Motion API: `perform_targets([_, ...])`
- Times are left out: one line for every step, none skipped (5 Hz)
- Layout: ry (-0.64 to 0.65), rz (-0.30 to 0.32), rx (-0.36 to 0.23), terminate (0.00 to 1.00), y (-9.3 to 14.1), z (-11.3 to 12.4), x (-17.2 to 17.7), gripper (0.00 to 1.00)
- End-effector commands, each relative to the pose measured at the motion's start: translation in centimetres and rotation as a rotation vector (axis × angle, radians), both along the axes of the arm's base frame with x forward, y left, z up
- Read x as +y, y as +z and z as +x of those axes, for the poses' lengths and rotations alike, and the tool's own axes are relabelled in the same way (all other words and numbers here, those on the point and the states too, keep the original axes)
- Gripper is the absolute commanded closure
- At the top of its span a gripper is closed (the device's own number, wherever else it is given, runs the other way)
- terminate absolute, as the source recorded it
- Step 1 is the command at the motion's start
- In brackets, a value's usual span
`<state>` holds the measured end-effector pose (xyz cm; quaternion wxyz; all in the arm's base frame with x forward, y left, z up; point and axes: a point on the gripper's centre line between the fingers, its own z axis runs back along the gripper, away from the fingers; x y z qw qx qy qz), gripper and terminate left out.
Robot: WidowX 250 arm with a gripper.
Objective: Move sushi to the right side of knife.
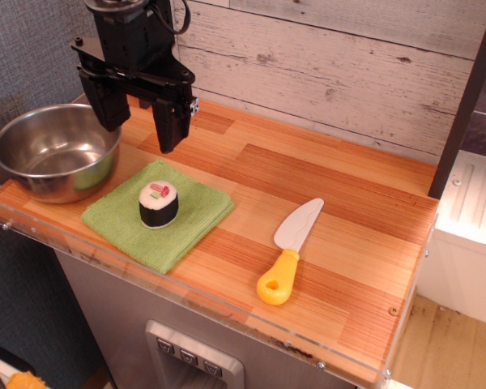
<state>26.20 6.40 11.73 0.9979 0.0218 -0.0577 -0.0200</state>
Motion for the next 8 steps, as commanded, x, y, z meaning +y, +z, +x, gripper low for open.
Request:
perform_targets([0.0,0.0,0.0,0.0,0.0,0.0,0.0,0.0])
perform_targets([-0.013,0.022,-0.016,0.0,-1.2,-0.2,0.1,0.0])
perform_targets([-0.026,0.033,0.007,0.0,-3.0,-0.7,0.1,0.0])
perform_targets([-0.028,0.039,0.022,0.0,-4.8,-1.0,0.5,0.0])
perform_targets([-0.036,0.043,0.008,0.0,-6.1,-0.4,0.3,0.0])
perform_targets([-0.042,0.054,0.029,0.0,-7.1,0.1,0.2,0.0])
perform_targets([-0.045,0.062,0.044,0.0,-7.8,0.4,0.0,0.0])
perform_targets([-0.044,0.057,0.043,0.0,-8.1,0.4,0.1,1.0])
